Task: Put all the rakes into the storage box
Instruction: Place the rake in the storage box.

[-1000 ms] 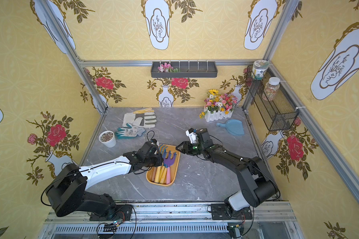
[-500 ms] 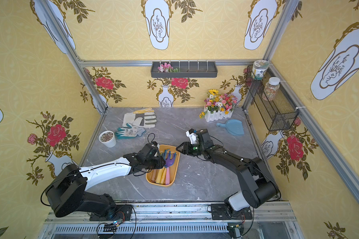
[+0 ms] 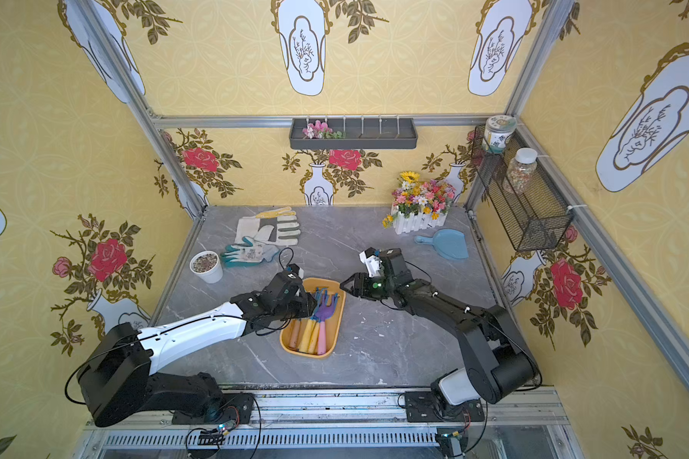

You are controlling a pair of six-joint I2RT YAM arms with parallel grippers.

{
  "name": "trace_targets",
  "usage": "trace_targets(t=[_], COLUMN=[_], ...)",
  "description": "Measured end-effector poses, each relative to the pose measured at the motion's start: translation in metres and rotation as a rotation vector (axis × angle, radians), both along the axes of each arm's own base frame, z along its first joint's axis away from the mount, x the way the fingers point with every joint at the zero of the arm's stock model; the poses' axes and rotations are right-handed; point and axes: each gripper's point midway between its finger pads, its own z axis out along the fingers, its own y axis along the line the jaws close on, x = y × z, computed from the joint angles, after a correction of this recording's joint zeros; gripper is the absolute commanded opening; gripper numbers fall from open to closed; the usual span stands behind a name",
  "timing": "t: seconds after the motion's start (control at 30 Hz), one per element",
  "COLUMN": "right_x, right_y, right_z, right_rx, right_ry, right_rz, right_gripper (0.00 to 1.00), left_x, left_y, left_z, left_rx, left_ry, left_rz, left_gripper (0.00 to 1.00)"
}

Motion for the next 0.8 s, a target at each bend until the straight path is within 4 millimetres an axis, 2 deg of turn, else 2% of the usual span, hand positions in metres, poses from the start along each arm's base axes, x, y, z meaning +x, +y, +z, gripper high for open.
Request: trace_targets(t=[0.17,0.37,0.57,0.8], right_x=[0.000,0.000,-0.001,-0.001], right_y=[-0.001,-0.003,-0.006,-0.006], right_z=[0.000,0.001,0.001,0.000], right_rx=[0.000,0.001,-0.001,-0.001], right_ry=[0.000,-0.004,-0.006,-0.004], right_rz=[-0.003,-0.007,-0.015,-0.015], right_gripper=[0.43,0.43,0.43,0.43], left_x=[0.006,0.019,0.012,0.012], left_y=[-0.006,-0.020,-0.019,-0.019], left_z=[-0.012,-0.013,-0.026,-0.031], left_rx=[0.028,0.025,0.035,0.038], left_ry=[0.019,-0.006,0.026,0.031], left_rz=[-0.010,-0.031,-0.053,-0.057], left_gripper=[0.33,0.32,0.32,0.31])
